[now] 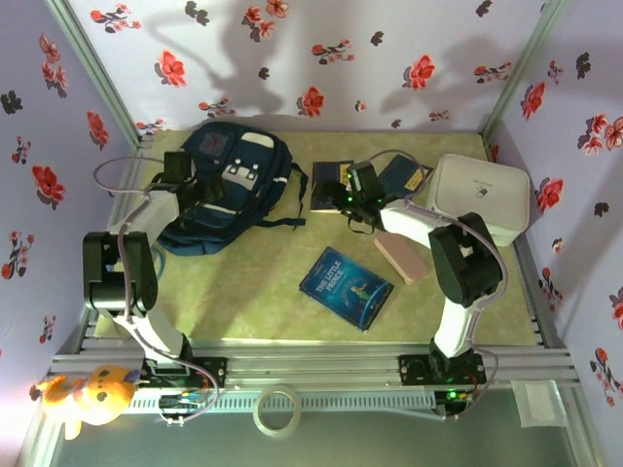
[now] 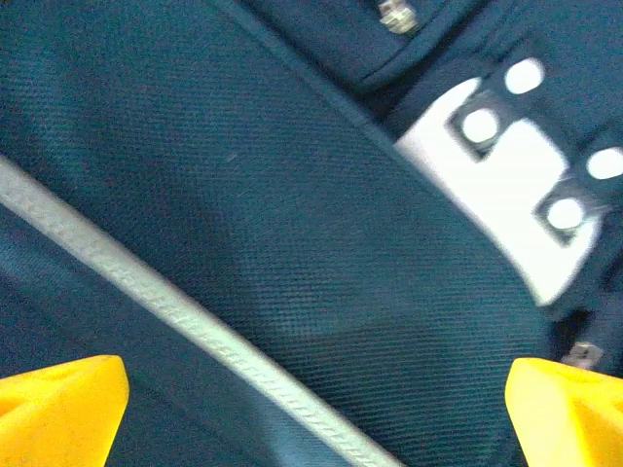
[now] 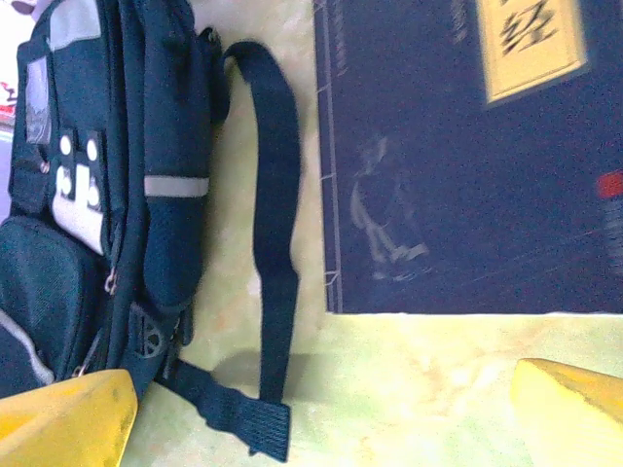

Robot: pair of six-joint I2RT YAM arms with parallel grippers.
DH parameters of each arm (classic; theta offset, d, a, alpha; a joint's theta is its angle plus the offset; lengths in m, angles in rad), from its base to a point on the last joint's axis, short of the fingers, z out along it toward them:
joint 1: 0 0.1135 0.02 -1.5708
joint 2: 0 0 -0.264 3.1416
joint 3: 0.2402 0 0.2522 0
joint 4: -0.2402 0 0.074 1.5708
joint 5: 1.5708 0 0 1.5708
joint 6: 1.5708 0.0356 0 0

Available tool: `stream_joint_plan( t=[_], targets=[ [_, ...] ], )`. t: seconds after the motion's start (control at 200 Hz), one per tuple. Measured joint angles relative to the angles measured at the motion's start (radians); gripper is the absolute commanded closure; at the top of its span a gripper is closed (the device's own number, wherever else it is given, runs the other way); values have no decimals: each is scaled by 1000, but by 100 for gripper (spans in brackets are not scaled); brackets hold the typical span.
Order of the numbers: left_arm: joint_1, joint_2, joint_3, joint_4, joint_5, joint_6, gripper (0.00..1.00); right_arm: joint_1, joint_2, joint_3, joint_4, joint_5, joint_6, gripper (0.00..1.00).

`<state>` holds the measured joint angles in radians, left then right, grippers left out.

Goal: Pack the student bag

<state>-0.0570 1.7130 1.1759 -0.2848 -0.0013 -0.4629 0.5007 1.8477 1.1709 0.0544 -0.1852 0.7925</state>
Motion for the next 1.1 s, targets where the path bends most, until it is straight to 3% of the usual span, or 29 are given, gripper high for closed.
stream_joint_plan(
  t=[0.365, 0.71, 0.865, 1.1],
  targets=[
    [-26, 13, -108, 9, -34, -58, 1, 70, 135, 142, 19, -59, 31, 3],
    [-277, -60, -159, -40, -21, -174, 1, 78, 178, 197, 16, -58, 31, 3],
    [-343, -71, -89, -180, -24, -93, 0, 59, 178, 200, 15, -55, 30, 3],
    [-448, -89, 37, -291, -85, 140, 0, -19, 129, 111, 30, -39, 32, 1]
  ],
)
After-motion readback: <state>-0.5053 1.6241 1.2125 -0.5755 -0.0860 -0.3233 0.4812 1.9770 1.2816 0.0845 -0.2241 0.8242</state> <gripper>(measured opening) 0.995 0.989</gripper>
